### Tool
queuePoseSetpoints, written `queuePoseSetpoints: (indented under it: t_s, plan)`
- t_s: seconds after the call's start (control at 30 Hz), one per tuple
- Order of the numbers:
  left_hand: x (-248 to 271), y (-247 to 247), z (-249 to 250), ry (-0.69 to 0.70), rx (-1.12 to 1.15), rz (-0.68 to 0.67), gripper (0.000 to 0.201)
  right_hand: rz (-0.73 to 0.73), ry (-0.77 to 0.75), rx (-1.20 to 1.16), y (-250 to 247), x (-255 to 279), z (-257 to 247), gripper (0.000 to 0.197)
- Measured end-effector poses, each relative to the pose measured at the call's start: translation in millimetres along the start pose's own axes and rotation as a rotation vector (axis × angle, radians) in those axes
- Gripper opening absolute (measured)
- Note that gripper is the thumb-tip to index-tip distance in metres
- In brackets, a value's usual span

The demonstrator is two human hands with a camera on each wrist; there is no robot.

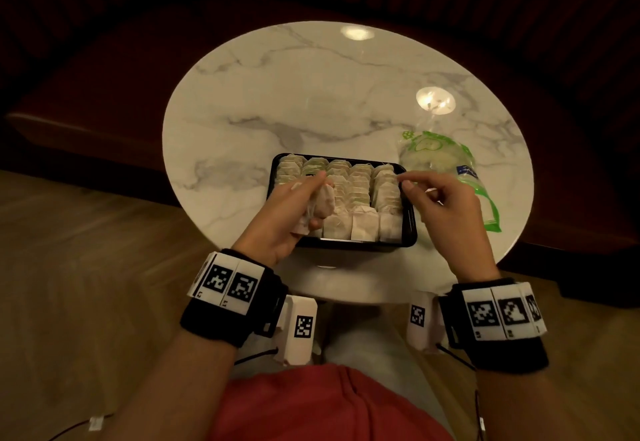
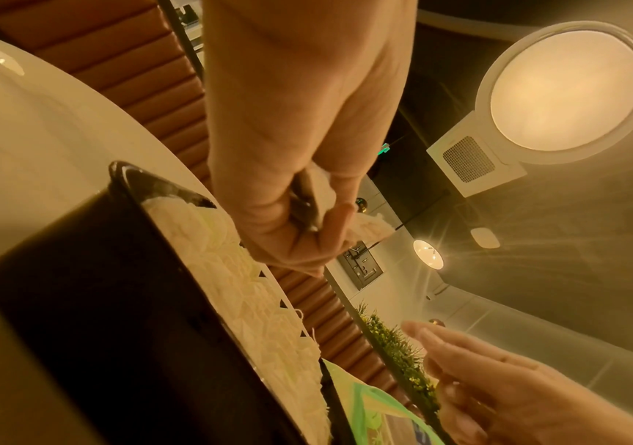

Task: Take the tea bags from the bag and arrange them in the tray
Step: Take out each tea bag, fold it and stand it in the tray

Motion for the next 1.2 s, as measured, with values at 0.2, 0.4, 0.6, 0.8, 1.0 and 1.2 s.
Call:
queuePoseSetpoints:
  t_s: [0.2,0.4,0.6,0.8,1.0,1.2]
  plan:
    - [2,12,-4,0.054,-0.061,-0.010,0.025,-0.186,0.095,-0.217,31,23,-30,0.022]
    - [3,14,-1,0.097,-0.115,0.012,0.029,-0.225,0.112,-0.285,56,28,-28,0.014]
    - [11,9,1,0.102,-0.151,-0.115,0.013,-0.166,0.189,-0.371,48,21,-18,0.008]
    - [14,3,3,0.122,-0.149,-0.088,0.019,-0.063,0.210,-0.534,46,21,-25,0.011]
    - [15,3,5,0.122,-0.183,-0.083,0.021,-0.243,0.159,-0.432,62,26,-28,0.013]
    - [12,-5,5,0.130,-0.233,-0.109,0.034,-0.273,0.153,-0.461,58,21,-25,0.026]
Point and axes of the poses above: each hand's wrist, its own x-axis away from the middle knuckle, its own y-axis out of the palm, z = x × y, the point moved 8 cm from there along -x, towards the middle knuckle, and after that the axes turned 8 degrees about z, right-handed, at the moved point
